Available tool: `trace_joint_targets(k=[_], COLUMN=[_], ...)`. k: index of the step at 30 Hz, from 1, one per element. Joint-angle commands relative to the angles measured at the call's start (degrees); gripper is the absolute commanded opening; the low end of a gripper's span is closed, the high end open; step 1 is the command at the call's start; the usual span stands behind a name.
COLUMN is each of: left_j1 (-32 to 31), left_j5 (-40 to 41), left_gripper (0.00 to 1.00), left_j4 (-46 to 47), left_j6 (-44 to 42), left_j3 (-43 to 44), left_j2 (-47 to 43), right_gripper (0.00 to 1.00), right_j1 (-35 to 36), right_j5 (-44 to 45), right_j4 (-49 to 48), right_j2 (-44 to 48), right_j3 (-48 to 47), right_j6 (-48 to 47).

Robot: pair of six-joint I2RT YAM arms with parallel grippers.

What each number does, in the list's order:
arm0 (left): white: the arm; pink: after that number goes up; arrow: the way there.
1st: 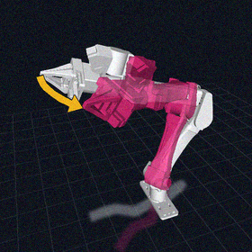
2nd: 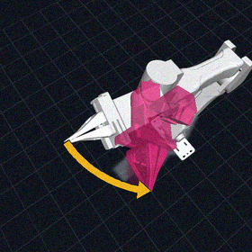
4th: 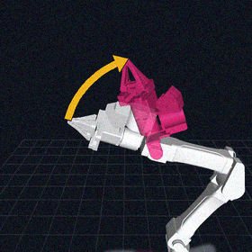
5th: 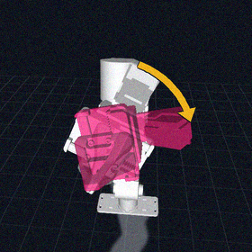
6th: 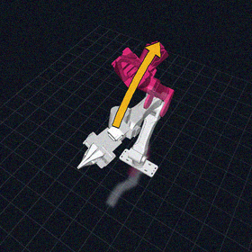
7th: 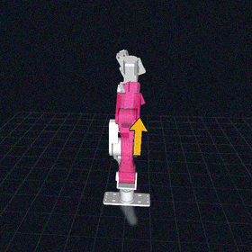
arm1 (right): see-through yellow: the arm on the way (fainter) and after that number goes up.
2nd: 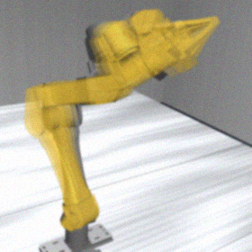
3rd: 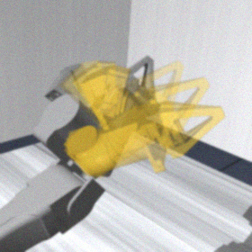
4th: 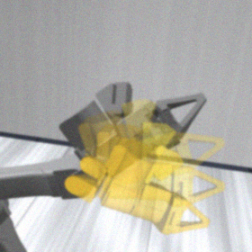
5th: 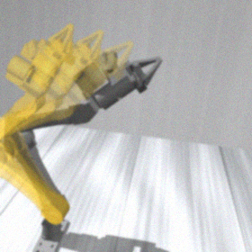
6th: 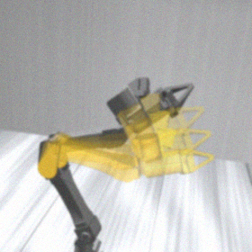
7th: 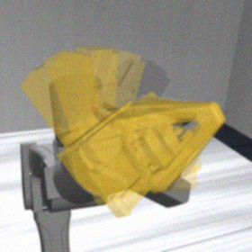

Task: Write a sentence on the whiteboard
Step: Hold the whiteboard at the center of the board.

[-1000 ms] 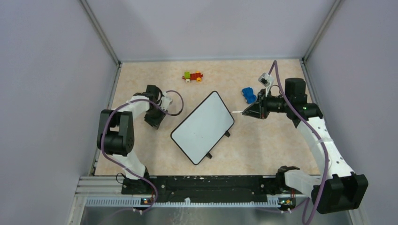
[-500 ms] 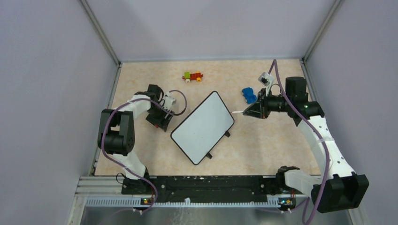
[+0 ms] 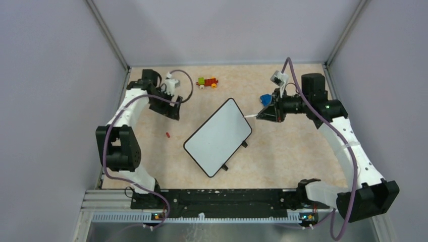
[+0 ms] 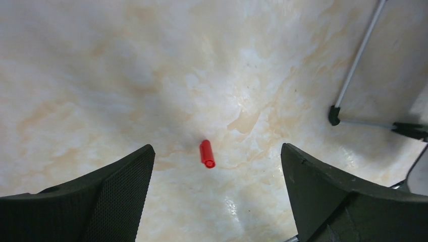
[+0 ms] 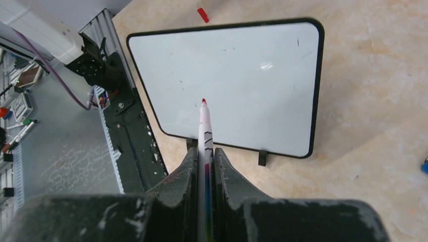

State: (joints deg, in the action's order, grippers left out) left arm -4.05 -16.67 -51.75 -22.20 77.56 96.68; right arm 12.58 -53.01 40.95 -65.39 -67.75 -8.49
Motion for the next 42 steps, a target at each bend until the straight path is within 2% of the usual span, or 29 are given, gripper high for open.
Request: trace_joint_targets(k=[1, 3, 9, 11, 14, 17, 19, 21, 23, 26, 27, 33, 39, 42], left_j1=[7.05, 8.07, 8.07, 7.68, 6.64, 5.22, 2.87, -1.25, -5.36, -10.93, -12.33, -14.53, -16.24, -16.66], left_j5=[-15.20, -23.98, -42.79, -48.12, -52.98, -56.16, -57.50, -57.35, -52.84, -44.81, -43.08, -40.45, -39.18, -39.17], left_gripper=[0.99, 0.99, 0.99, 0.96, 0.87, 0.83, 0.80, 0.77, 0.76, 0.76, 0.75, 0.62, 0.46, 0.33], left_j4=[-6.60, -7.86, -7.15, -7.92, -10.66, -13.94, -12.25, -9.81, -4.05, 9.32, 10.13, 8.37, 6.36, 2.46], left_j6=[-2.58, -4.54, -6.46, -6.65, -6.51, -7.55, -4.69, -2.07, 2.46, 11.94, 13.04, 12.83, 9.53, 6.67], left_j3=[8.05, 8.26, 6.88, 7.64, 9.51, 11.25, 10.20, 8.17, 4.61, -2.27, -2.62, -1.16, 1.56, 5.34], left_j2=[-5.61, -7.52, -10.94, -10.33, -7.72, -4.15, -3.18, -3.73, -6.22, -10.48, -10.67, -6.55, -4.49, -1.40], right_gripper=[0.00, 0.00, 0.00, 0.00, 0.00, 0.00, 0.00, 0.00, 0.00, 0.00, 0.00, 0.00, 0.00, 0.00], right_j1=[3.41, 5.32, 10.91, 11.27, 11.60, 12.52, 14.09, 15.88, 17.17, 18.52, 18.99, 21.50, 26.57, 29.64], right_j5=[1.63, 1.81, 4.68, 4.44, 3.66, 3.10, 5.45, 8.77, 10.95, 12.27, 12.73, 13.51, 18.48, 20.00], right_j4=[2.50, 4.46, 9.72, 11.63, 12.79, 10.17, 8.58, 6.90, 3.44, 1.96, 1.50, -0.73, -0.11, -0.41], right_j2=[-2.56, -5.06, -14.14, -16.99, -18.90, -17.82, -16.18, -14.30, -12.48, -11.29, -10.42, -3.90, -4.89, -7.11], right_j3=[-8.17, -11.11, -20.34, -22.91, -25.33, -23.11, -21.04, -18.44, -14.79, -10.63, -9.32, -4.37, -6.30, -8.47], right_j6=[-3.62, -5.12, -9.93, -12.08, -14.08, -13.76, -14.48, -16.34, -16.91, -17.48, -17.58, -16.90, -18.41, -18.55])
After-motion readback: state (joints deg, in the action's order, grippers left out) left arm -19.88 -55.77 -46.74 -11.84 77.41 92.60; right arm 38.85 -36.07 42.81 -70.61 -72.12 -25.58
